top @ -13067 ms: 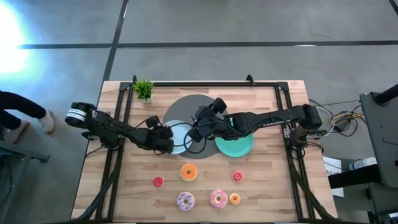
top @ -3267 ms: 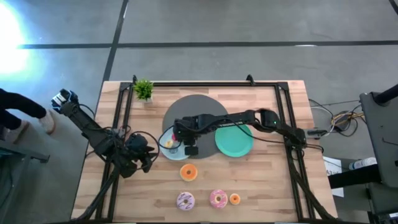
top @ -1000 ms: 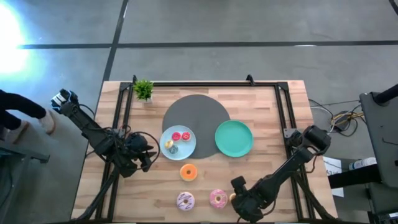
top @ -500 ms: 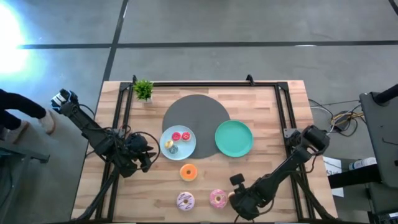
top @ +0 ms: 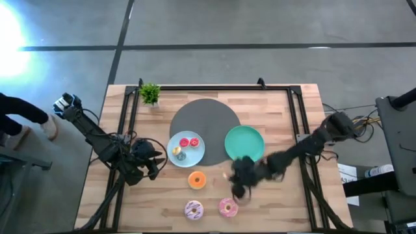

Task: Pick & Place donuts
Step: Put the small orange donut on the light blue plate

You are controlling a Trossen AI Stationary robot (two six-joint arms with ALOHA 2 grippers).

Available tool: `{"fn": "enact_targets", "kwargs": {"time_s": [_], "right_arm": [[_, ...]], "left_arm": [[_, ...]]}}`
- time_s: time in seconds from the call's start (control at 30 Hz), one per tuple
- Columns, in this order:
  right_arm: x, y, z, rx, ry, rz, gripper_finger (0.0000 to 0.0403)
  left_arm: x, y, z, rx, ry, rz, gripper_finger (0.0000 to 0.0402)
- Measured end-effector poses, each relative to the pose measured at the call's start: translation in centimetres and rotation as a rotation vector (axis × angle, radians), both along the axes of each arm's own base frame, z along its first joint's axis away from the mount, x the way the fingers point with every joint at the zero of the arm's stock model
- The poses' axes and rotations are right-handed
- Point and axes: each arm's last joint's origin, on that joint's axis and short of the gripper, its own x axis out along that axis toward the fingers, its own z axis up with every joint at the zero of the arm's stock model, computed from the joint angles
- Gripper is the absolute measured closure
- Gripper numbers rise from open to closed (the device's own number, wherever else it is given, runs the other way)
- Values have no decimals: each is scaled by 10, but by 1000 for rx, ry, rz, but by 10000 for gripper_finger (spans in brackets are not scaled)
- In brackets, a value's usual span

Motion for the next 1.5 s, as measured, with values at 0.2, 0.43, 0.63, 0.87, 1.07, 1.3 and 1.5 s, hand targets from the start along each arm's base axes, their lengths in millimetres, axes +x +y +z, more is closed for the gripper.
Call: {"fn": "enact_targets", "kwargs": {"time_s": [0.2,0.43,0.63,0.87,1.07,1.3,1.5], "right_arm": [[10,-78,6,417,-511,-406,390],[36,-105,3,605,-657,-596,390],[81,-99,26,630,-742,-568,390],[112,-118,28,639,-761,-663,390],[124,-141,30,674,-792,-724,390],[140,-147,33,705,-813,-725,390],[140,-148,29,739,-801,-751,390]], "left_arm": [[11,-3,7,252,-100,-67,281],[32,7,5,551,-127,88,281],[57,20,1,542,-126,185,280],[70,25,5,550,-139,199,280],[75,23,8,653,-83,124,280],[83,26,0,739,-16,120,280],[85,34,0,753,-42,268,280]]}}
